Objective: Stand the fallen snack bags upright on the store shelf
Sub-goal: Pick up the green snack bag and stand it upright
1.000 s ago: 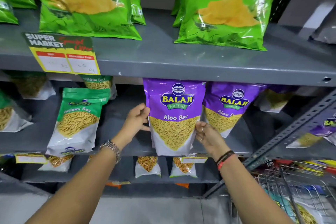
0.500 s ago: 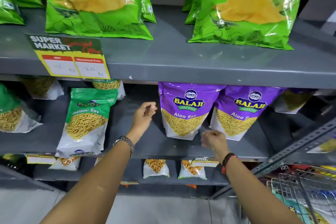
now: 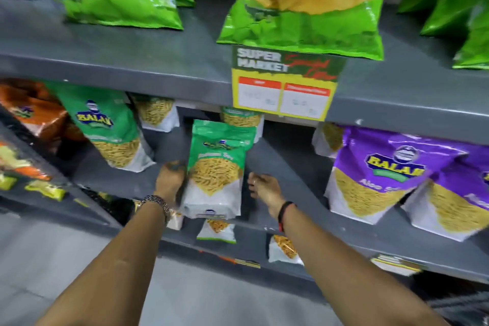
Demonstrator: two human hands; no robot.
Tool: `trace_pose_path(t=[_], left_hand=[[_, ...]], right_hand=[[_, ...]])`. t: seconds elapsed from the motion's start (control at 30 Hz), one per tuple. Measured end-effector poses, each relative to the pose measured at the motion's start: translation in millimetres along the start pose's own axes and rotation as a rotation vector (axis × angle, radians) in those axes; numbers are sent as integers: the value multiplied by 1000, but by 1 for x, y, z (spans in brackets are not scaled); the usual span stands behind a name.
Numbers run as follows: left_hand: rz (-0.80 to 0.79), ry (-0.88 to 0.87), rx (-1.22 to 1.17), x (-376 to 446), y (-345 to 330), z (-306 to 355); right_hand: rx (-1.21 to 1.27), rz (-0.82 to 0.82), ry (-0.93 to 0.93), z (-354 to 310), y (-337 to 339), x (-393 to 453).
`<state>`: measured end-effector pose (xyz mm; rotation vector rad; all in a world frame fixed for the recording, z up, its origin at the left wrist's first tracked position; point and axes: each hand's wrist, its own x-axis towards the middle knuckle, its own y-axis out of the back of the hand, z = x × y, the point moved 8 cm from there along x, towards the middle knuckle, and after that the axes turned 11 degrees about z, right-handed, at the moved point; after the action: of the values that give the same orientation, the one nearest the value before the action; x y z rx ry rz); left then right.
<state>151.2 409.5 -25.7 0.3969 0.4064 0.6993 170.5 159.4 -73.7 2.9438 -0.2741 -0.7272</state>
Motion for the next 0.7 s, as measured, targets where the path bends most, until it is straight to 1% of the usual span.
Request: trace_pose_path(t=[0.07, 0.1, 0.13, 0.2, 0.27, 0.33, 0.4, 0.53, 0.6, 0.7], left_hand=[[-134, 164, -138, 5, -13, -18], [-190, 205, -158, 7, -18, -25], [-215, 210, -177, 9, -23, -30], [-213, 195, -200, 11, -24, -34], [-195, 160, -199, 12, -19, -40], [-176, 99, -189, 6, -15, -42], [-175, 44, -267, -11, -10, -36], [-178, -64, -360, -49, -2, -32], [-198, -78, -411, -71, -2, -35], [-213, -84, -449, -102, -7, -46]], right_hand=[[-2, 44, -32, 14, -25, 30], [1, 65, -33, 27, -34, 53], [1, 90, -31, 41, -38, 72], [20, 146, -70, 56, -35, 86], [-9, 223, -98, 46, -22, 61], [-40, 291, -77, 33, -7, 33], [-1, 278, -73, 30, 2, 11], [159, 235, -92, 33, 28, -29], [197, 220, -93, 36, 45, -49], [227, 243, -82, 41, 73, -71]])
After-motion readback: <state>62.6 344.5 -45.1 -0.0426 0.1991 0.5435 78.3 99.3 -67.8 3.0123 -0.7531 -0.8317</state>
